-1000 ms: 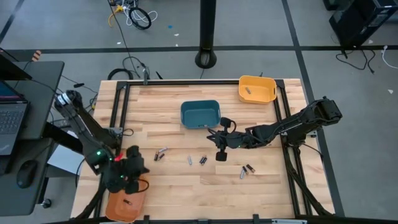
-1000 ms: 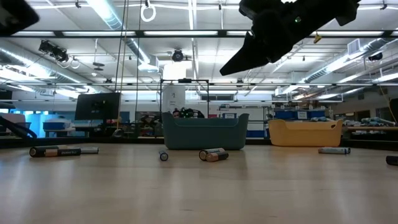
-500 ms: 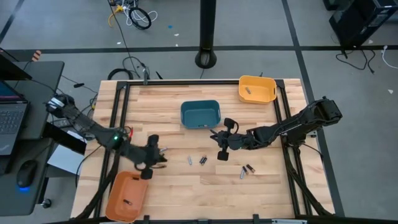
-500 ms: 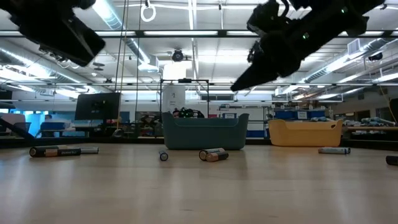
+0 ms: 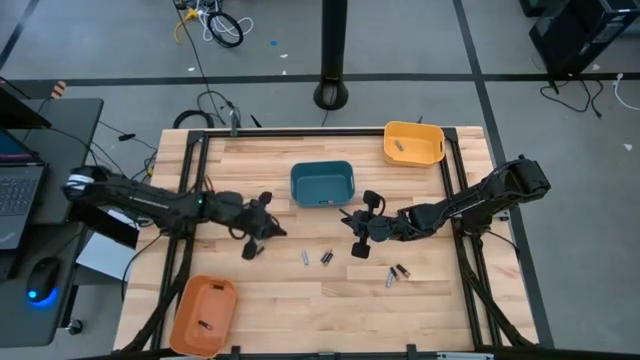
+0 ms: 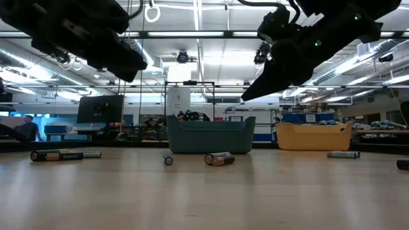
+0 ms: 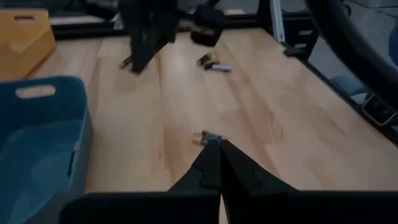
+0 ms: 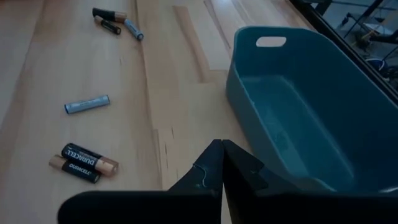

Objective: Sort batteries
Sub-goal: Put the white battery into the yellow bin

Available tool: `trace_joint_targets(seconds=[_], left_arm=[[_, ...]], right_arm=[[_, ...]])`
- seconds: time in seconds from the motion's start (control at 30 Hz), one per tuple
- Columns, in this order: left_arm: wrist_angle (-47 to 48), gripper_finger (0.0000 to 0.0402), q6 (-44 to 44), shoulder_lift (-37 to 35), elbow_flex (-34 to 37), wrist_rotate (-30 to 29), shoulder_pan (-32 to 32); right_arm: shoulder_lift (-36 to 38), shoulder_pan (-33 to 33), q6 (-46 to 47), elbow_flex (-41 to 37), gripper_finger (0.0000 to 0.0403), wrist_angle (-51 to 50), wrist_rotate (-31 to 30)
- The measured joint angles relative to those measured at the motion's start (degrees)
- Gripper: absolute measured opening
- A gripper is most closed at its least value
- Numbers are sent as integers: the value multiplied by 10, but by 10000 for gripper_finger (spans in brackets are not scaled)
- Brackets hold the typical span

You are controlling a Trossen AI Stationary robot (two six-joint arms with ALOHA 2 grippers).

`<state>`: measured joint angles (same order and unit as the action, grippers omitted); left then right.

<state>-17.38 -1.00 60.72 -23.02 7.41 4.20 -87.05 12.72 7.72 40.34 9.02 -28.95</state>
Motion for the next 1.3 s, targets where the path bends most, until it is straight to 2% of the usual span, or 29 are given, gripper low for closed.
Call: trace_joint_targets(seconds=[0.33,0.53,0.63,0.9,1.07,1.23,1.3], left_arm=[[-31,3,-70,0,0,-3,-50],[-52,3,-80,0,0,86,-107],[-72,3,-80,0,0,107,-132],[-114,3,-104,0,-1,109,-169],[-108,3,-101,0,-1,109,-195],[-110,3,-101,0,-1,116,-200],[-126,3,-72,0,-1,75,-201]], right_arm=[[0,-49,-18,0,13,20,36],[0,-100,-74,0,11,59,109],[0,-128,-97,0,10,72,143],[0,-207,-155,0,10,82,196],[0,-259,-192,0,10,86,237],[0,-307,-234,0,10,107,310],[0,-325,-239,0,10,133,343]])
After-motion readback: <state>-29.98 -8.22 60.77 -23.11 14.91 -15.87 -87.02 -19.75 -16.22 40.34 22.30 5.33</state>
